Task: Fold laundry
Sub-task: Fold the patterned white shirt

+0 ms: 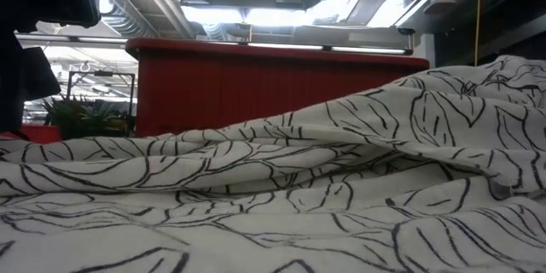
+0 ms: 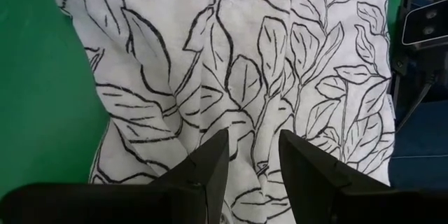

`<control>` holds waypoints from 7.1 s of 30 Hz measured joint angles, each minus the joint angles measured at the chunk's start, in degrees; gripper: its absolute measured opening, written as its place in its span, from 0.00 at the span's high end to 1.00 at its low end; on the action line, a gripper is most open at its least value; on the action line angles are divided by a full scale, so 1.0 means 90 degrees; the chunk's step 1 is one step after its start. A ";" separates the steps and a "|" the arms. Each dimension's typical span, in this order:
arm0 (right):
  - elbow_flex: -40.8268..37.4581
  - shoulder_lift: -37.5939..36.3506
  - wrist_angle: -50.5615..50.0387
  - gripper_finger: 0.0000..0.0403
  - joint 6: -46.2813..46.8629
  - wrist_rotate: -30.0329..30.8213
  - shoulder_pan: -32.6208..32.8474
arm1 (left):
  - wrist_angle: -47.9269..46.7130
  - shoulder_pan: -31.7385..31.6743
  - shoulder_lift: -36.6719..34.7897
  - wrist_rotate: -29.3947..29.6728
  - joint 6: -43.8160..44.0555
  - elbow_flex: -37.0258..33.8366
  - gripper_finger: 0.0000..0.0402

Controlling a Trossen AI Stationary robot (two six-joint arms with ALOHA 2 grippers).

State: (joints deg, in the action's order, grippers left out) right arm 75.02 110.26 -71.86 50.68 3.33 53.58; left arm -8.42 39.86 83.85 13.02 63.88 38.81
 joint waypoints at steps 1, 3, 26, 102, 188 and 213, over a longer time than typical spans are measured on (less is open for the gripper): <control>0.0000 0.0000 0.0003 0.64 0.0000 0.0001 0.0000 | 0.0014 0.0000 0.0000 0.0000 0.0000 0.0000 0.70; 0.0000 0.0000 0.0001 0.72 0.0000 0.0001 0.0000 | 0.0101 0.0000 0.0000 0.0000 -0.0006 0.0000 0.70; 0.0711 -0.0202 -0.1122 0.97 -0.0551 -0.0328 0.0000 | 0.0630 -0.0246 0.0000 0.1367 -0.0751 0.0000 0.70; 0.0831 -0.1810 -0.2024 0.98 -0.0855 0.0913 -0.1433 | -0.4723 -0.0327 -0.0432 0.0444 0.0541 0.1729 1.00; 0.0821 -0.2492 -0.2015 0.97 -0.1076 0.1804 -0.2051 | 0.0563 -0.1677 -0.1309 0.1121 -0.0124 -0.0967 1.00; 0.0821 -0.3276 -0.2020 0.97 -0.1707 0.3493 -0.4919 | -0.1985 -0.1733 -0.3997 0.3772 -0.0899 -0.0967 1.00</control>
State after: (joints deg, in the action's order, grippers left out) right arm 82.41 80.77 -90.04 35.31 34.77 9.31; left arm -26.29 24.26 47.88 46.96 55.79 30.11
